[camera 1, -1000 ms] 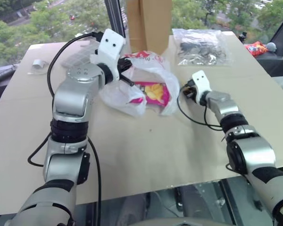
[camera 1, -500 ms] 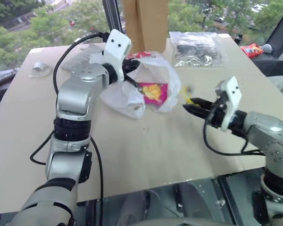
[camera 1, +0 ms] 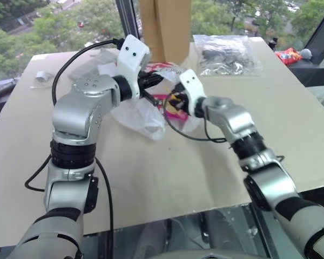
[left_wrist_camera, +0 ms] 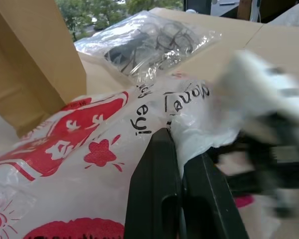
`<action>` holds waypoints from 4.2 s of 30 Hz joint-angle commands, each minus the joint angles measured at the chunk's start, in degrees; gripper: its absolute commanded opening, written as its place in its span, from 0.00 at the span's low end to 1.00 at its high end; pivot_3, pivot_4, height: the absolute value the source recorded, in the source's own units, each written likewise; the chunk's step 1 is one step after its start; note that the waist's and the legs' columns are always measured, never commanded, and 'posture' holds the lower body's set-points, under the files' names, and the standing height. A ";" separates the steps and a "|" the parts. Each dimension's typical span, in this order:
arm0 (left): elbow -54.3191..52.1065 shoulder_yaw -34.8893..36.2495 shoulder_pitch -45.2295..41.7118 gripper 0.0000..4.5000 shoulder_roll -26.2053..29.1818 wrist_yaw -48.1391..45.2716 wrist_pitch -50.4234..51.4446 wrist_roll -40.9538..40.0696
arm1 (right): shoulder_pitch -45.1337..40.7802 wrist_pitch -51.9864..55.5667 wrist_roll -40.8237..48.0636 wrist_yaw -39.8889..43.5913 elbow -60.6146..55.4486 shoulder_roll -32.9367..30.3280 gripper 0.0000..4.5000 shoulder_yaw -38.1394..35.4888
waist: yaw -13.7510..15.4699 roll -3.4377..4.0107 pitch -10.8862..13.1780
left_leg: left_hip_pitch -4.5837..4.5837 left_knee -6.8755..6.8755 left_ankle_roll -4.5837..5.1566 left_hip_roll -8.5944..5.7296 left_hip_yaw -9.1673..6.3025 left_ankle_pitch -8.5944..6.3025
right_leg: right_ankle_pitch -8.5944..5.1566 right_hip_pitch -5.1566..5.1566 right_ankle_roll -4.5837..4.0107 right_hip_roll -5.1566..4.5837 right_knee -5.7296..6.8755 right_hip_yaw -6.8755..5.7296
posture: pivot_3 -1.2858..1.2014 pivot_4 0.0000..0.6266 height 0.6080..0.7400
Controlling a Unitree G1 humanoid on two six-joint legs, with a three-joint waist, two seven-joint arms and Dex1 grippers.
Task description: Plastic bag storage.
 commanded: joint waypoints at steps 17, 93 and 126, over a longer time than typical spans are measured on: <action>-0.73 12.31 7.19 0.48 -0.51 -3.75 -2.50 -13.77 | 24.25 35.49 15.64 3.69 -71.65 -11.35 1.00 -8.27 | 0.30 0.01 -0.01 | -0.73 0.10 -0.01 -0.01 -0.29 -0.01 | 0.01 -0.47 0.02 -0.11 -0.23 -0.37 | 0.52 0.24 1.00; 34.35 24.36 -21.09 0.02 -7.04 10.52 -12.31 -42.12 | -0.88 20.89 32.31 -1.82 -42.89 -33.89 0.00 -37.21 | 0.49 0.11 0.13 | -0.88 -0.16 0.20 -0.16 -0.22 -0.12 | -0.04 -0.39 0.13 -0.34 -0.51 -0.43 | 0.52 0.24 1.00; -9.07 16.51 52.03 0.98 7.98 -12.83 -29.40 -18.60 | 103.39 1.36 22.10 21.65 -83.42 -38.77 1.00 -54.44 | 2.13 0.03 0.02 | 0.37 0.20 0.72 0.33 0.26 -0.43 | -0.32 0.96 0.22 -0.03 -0.88 -0.18 | 0.52 0.24 1.00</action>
